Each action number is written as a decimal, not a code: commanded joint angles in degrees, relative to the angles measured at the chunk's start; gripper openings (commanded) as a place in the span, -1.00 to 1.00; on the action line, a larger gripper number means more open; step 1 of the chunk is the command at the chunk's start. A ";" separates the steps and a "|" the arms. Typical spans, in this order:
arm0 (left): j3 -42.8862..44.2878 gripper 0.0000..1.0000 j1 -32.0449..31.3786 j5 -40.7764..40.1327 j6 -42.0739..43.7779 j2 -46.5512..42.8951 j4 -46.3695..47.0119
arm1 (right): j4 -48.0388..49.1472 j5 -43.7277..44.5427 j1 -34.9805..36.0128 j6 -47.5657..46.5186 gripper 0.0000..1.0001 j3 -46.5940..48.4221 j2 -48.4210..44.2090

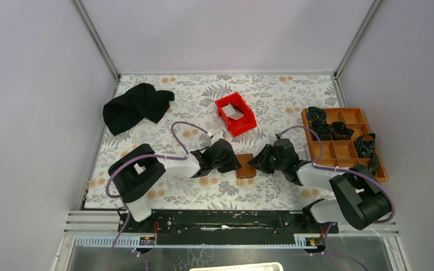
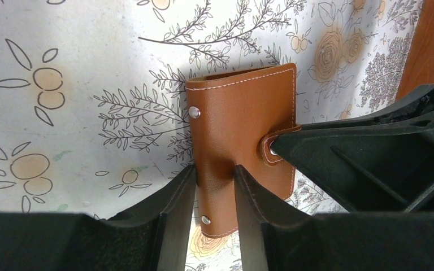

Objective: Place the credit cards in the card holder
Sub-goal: Close the card holder at the center of the board, then reset both arms

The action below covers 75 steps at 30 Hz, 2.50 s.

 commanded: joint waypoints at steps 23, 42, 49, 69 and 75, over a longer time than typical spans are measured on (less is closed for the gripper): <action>-1.93 -0.24 -0.16 0.10 1.40 6.57 -9.08 | -8.29 19.27 15.29 -0.08 -0.44 -6.26 0.75; 3.43 -0.03 0.09 -6.12 2.09 2.57 -17.21 | -16.86 24.57 17.35 -6.02 0.06 0.77 -5.24; 10.03 0.05 1.44 -10.75 5.04 -1.48 -23.42 | -22.78 27.50 17.07 -10.88 0.16 7.64 -7.48; 6.54 1.00 1.86 -31.12 9.34 -29.85 -37.91 | -42.83 41.91 15.99 -22.43 0.98 25.17 -16.72; 3.38 1.00 2.21 -36.52 8.21 -36.21 -40.29 | -48.74 48.32 15.98 -19.57 0.98 27.27 -17.15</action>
